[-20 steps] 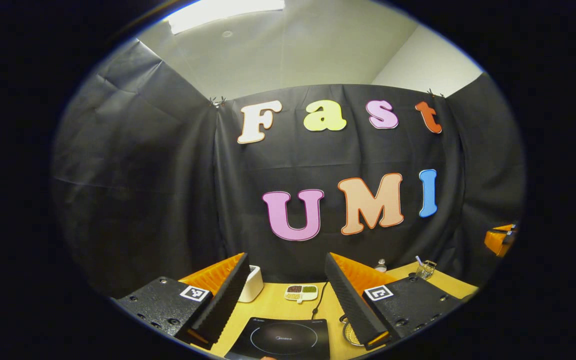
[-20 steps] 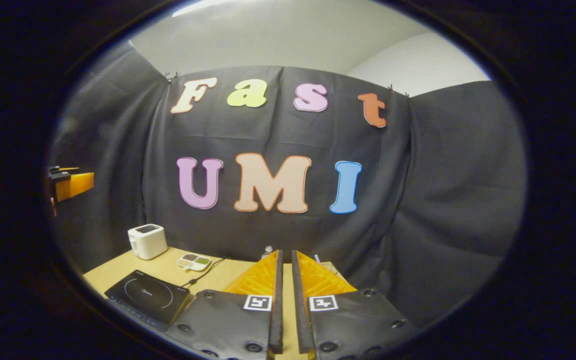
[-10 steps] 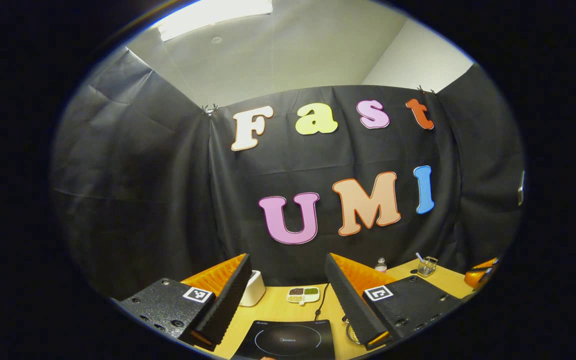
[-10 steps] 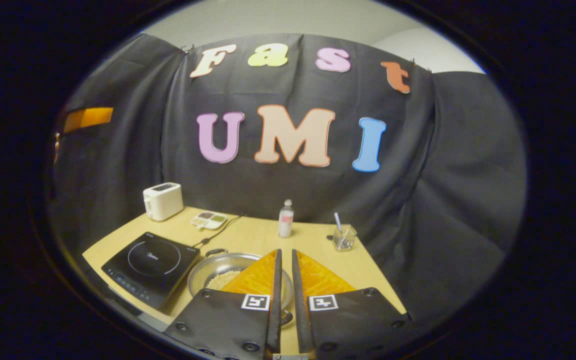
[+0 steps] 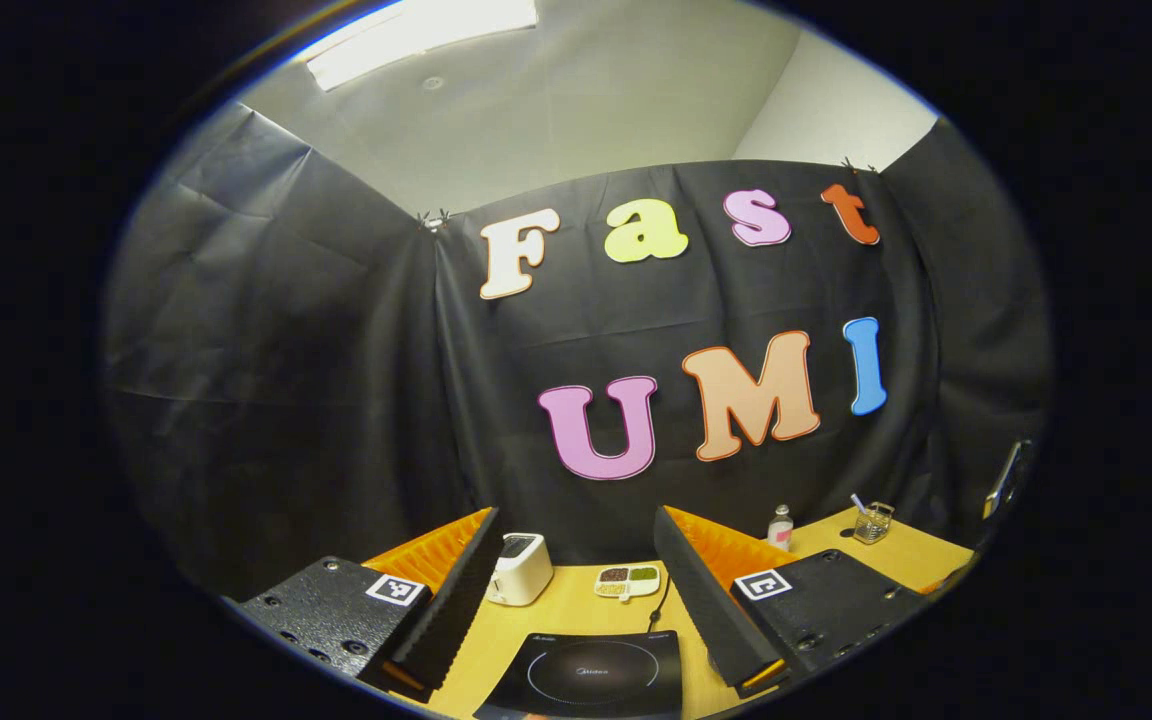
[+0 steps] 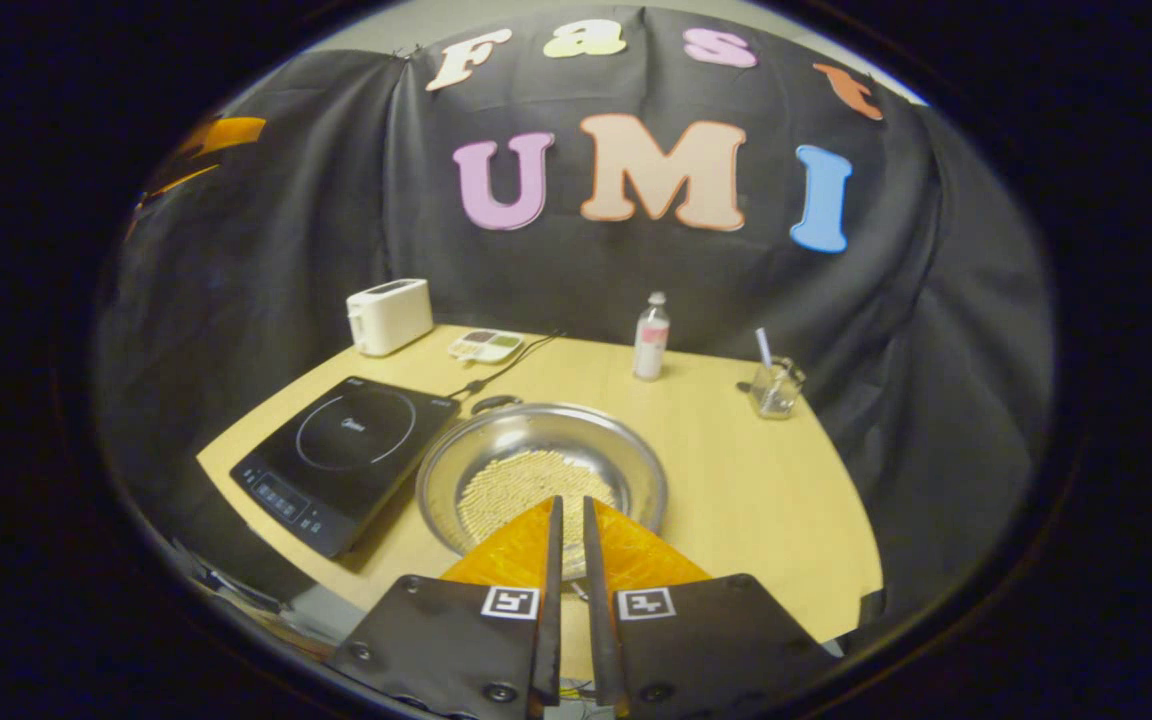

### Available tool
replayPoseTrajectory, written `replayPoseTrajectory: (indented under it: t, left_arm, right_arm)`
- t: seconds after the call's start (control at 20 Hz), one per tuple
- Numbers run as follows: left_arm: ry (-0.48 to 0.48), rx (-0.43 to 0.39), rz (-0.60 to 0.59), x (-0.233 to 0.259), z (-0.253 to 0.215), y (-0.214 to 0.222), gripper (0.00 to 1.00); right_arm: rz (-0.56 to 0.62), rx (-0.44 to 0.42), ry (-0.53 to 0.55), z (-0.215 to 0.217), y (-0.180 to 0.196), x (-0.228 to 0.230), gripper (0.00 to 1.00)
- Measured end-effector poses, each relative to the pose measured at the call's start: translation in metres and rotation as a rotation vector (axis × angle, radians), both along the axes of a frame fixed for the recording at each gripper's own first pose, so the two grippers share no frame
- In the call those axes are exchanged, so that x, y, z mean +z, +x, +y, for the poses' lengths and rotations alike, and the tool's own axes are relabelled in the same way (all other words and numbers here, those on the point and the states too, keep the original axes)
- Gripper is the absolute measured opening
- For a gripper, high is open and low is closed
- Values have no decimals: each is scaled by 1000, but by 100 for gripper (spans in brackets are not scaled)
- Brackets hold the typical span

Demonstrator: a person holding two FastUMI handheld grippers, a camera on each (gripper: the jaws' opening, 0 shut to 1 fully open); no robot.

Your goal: First push the handle of the pot to place it horizontally, then grasp the pot with both hands and set it on the induction cooktop.

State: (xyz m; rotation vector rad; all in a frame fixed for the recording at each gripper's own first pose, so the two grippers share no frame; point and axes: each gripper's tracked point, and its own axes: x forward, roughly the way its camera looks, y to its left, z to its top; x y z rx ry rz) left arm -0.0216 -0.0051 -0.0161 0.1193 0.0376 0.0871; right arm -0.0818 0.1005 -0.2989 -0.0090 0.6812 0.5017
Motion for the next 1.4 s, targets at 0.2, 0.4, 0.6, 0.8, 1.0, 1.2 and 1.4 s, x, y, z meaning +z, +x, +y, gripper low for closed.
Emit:
replayPoseTrajectory:
  t: [0.2,0.4,0.6,0.8,1.0,1.2,1.4]
  left_arm:
    - [8,59,14,-4,4,-9,99]
    - [-1,122,28,-8,5,-21,97]
    - [-24,186,44,-17,-2,-33,97]
    - [-60,237,65,-29,-15,-45,97]
    - [-86,265,94,-41,-21,-50,99]
    - [-91,293,116,-49,-16,-48,99]
    - [-88,285,145,-62,-18,-39,99]
  right_arm:
    - [76,120,-15,12,-23,-36,12]
    - [154,203,-28,10,-36,-70,14]
    - [211,268,-25,2,-39,-94,13]
    - [243,311,-42,-14,-35,-113,14]
    - [272,325,-66,-32,-33,-127,6]
    - [264,294,-76,-44,-15,-131,5]
    - [239,257,-109,-54,19,-137,5]
